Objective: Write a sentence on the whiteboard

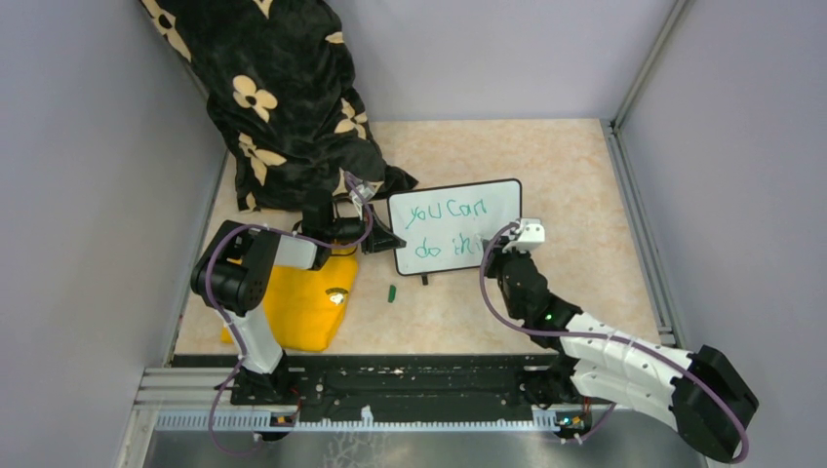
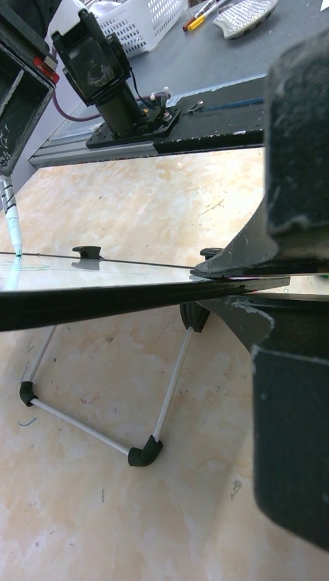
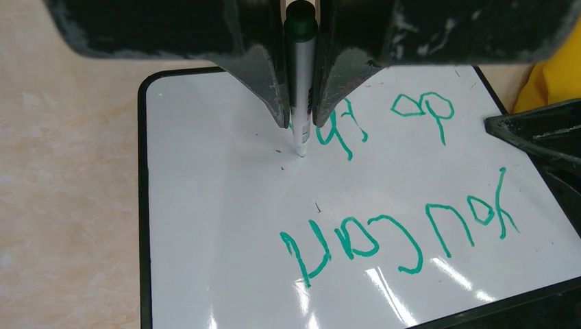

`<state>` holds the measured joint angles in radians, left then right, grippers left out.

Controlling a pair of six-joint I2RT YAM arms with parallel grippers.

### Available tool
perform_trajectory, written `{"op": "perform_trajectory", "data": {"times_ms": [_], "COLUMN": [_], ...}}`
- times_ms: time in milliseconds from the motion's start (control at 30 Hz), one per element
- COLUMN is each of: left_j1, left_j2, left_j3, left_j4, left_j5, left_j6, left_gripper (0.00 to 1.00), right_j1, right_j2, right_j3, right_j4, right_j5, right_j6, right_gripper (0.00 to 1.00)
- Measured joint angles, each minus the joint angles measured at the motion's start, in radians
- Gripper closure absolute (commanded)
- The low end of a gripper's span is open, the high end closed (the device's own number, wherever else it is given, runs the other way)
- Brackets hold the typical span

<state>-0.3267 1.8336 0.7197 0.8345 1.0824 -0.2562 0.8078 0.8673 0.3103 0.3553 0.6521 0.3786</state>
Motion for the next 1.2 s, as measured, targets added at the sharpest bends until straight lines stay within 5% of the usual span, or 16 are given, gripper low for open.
{"op": "perform_trajectory", "data": {"times_ms": [333,767,1200], "left_j1": [-0.003,-0.003,-0.003], "left_j2": [-0.001,-0.002,-0.002], "left_j3": [0.002,0.005,0.005], "left_j4": [-0.006,-0.014,-0.016], "left_j5": [-0.006,-0.01,-0.01], "left_j6": [0.004,0.007,0.007], "left_gripper": [1.0,1.0,1.0], "right_j1": [-0.004,-0.008,-0.012], "right_j2": [-0.01,-0.264,-0.13], "right_j3": [0.007,0.007,0.009], "right_j4": [-0.021,-0.22,-0.222], "right_j5": [-0.017,-0.021,0.058], "right_j6": [0.001,0.024,0.044], "right_gripper": [1.0,1.0,1.0]}}
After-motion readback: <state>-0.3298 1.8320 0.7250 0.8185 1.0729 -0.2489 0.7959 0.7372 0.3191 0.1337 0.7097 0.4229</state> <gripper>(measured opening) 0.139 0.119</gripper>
